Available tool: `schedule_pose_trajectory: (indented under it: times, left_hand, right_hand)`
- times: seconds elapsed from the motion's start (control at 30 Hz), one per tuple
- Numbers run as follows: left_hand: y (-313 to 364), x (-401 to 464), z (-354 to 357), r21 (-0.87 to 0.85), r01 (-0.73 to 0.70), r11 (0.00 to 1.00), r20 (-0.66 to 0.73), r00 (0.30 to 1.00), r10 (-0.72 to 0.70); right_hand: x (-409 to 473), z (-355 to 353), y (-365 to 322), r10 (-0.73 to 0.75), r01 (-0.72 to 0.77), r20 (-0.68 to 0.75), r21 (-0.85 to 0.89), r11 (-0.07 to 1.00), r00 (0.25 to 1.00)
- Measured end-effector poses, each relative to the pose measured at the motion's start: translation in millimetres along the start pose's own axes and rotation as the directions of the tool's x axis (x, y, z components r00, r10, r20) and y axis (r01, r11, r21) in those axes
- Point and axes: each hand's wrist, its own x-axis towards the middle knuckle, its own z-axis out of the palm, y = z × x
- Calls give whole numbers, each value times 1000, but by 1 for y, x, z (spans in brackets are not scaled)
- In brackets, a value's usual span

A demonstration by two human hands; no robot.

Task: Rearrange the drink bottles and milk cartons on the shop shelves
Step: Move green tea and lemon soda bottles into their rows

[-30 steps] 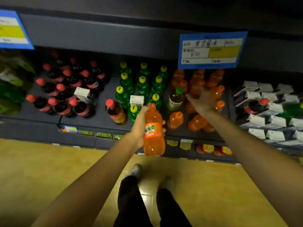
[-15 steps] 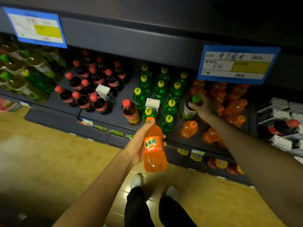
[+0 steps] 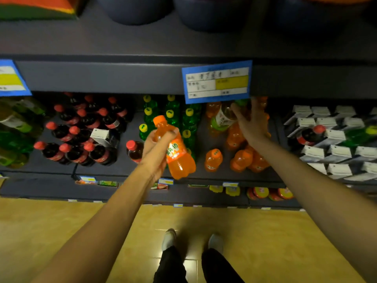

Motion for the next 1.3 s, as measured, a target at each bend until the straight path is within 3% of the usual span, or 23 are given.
schedule_pose_trajectory:
  times: [0.07,0.17,0.3,0.4,0.5,0.6,0.73,0.87,1.3]
  left_hand:
    - [12,13,15,18,-65,998,-72,995,66]
    - [24,29,39,180,-150,972,-142,974,176]
    - [20,51,66,375,-303,876,-42,938,343]
    - [6,73,76,501,-345,794,112,935,336]
    - [-9,88,89,707,-419,569,267,904,335]
    - [-23,99,99,793,-445,415,340,890,304]
    - [-41,117,107,831,-485,273,423,869,258]
    - [-59,134,109,888,-436,148,406,893,192]
    - [-96,166,117,924,-350,155,339,936,92]
  right_hand:
    - [-4,-18,-10,10,-7,-45,65,998,999]
    - [-15,-43,-25,15,18,-128,251,968,992]
    - [-34,-63,-44,117,4,-206,506,863,971]
    - [-43,-67,-37,233,-47,-216,628,777,948]
    - [-54,-64,-17,348,-120,-128,784,609,929]
    - [-65,-59,5,415,-213,-14,842,496,910]
    - [-72,-54,21,425,-284,66,834,474,903]
    - [-76,-53,35,415,-303,101,837,456,904]
    - [-72,-51,58,427,-357,179,850,386,886]
